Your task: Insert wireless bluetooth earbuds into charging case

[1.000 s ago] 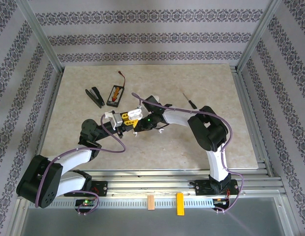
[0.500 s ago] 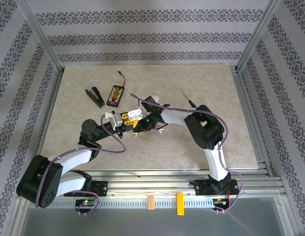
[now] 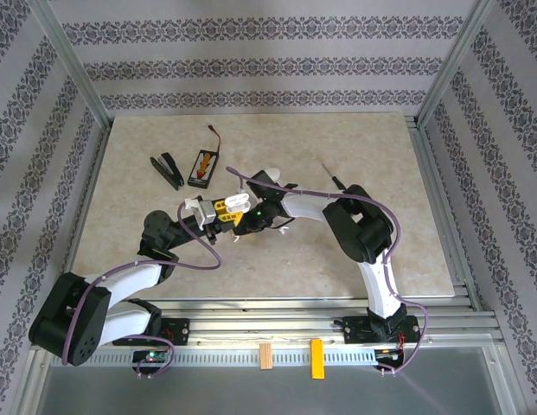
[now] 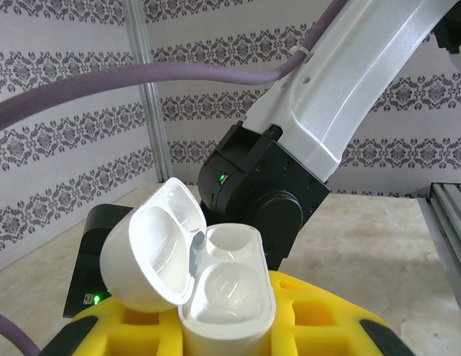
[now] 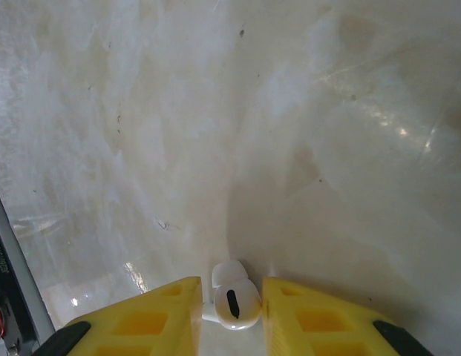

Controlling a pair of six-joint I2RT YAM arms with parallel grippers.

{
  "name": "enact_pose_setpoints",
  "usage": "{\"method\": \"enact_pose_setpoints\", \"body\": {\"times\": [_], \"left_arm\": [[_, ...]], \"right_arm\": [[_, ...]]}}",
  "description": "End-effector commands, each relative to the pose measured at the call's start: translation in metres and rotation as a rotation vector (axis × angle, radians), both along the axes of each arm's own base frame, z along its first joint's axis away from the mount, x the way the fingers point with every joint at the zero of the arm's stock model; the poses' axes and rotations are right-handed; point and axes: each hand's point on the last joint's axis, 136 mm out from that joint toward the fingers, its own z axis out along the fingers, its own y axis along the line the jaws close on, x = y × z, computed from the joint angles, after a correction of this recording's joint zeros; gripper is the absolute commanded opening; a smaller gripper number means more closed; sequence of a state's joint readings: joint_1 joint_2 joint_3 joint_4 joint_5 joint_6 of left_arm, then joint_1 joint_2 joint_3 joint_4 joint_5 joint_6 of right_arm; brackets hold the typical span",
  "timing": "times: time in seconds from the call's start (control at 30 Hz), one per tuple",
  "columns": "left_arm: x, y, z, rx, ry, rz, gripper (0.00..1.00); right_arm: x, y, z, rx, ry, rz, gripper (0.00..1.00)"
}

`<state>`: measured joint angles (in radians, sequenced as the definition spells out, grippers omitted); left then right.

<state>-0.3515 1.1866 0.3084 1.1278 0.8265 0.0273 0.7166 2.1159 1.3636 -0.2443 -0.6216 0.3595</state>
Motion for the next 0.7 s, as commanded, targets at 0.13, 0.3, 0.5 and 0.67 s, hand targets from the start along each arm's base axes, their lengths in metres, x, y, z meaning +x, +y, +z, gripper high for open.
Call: {"method": "enact_pose_setpoints", "body": {"times": [0.13,0.3,0.5,0.67], "left_arm": [[0.001,0.004,0.005,-0.003,-0.036,0.030,0.02],[0.000,0.005,0.008,-0.008,-0.044,0.037,0.02],[0.001,0.006,0.007,-0.009,-0.038,0.039,0.02],[0.001,0.007,0.010,-0.018,-0.035,0.046,0.03]], "right_arm": [[-0.012,0.005,-0.013,-0.036,-0.002,0.065,0.27],[-0.013,0.002,-0.018,-0.070,-0.022,0.074,0.23],[-0.007,0.002,-0.005,-0.060,-0.087,0.080,0.18],[0.009,-0.011,0.017,-0.064,-0.235,0.073,0.17]]}}
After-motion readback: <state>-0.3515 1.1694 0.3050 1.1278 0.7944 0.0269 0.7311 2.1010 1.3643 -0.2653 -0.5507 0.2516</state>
